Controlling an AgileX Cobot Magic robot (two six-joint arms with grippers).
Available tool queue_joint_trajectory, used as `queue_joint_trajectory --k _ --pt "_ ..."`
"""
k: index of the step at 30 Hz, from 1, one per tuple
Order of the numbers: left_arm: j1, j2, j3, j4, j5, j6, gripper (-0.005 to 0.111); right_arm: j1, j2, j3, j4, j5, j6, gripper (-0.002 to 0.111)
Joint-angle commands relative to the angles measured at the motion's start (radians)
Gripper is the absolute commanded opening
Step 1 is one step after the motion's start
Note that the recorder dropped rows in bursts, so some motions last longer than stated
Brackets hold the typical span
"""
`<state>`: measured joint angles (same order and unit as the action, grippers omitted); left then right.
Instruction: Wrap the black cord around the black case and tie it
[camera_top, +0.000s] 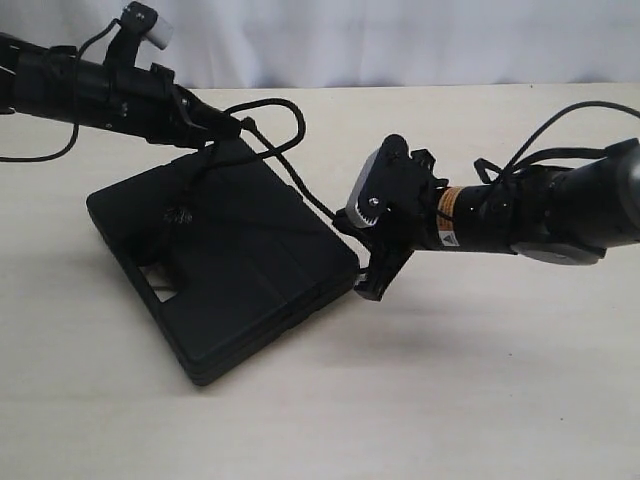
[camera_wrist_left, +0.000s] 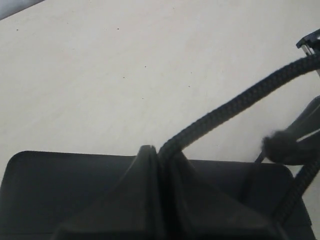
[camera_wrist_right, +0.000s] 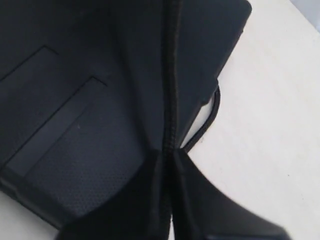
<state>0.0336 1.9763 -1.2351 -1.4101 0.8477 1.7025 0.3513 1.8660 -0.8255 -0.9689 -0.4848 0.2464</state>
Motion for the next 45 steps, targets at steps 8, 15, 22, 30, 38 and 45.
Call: queue_joint_trajectory --k 8,15,22,30,38,45 --pt "0.000 0.000 -0.005 0.031 0.098 -0.007 0.000 0.000 -0.007 0.001 0.166 -0.154 -0.030 0.004" --pt "0.000 0.000 -0.005 0.031 0.160 0.026 0.007 0.000 -0.007 0.001 0.183 -0.261 0.009 0.004" --pt "0.000 0.000 -0.005 -0.013 0.119 0.028 0.043 0.000 -0.007 0.001 0.183 -0.331 0.068 0.004" --pt "0.000 -0.013 -0.005 -0.141 0.265 0.068 0.058 0.000 -0.007 0.001 0.205 -0.268 0.091 0.004" --pt "-0.003 -0.030 -0.005 -0.128 0.373 0.308 0.058 0.000 -0.007 0.001 0.269 -0.232 0.108 0.004" --pt "-0.103 -0.030 -0.005 -0.196 0.373 0.385 0.058 0.000 -0.007 0.001 0.217 -0.251 0.116 0.004"
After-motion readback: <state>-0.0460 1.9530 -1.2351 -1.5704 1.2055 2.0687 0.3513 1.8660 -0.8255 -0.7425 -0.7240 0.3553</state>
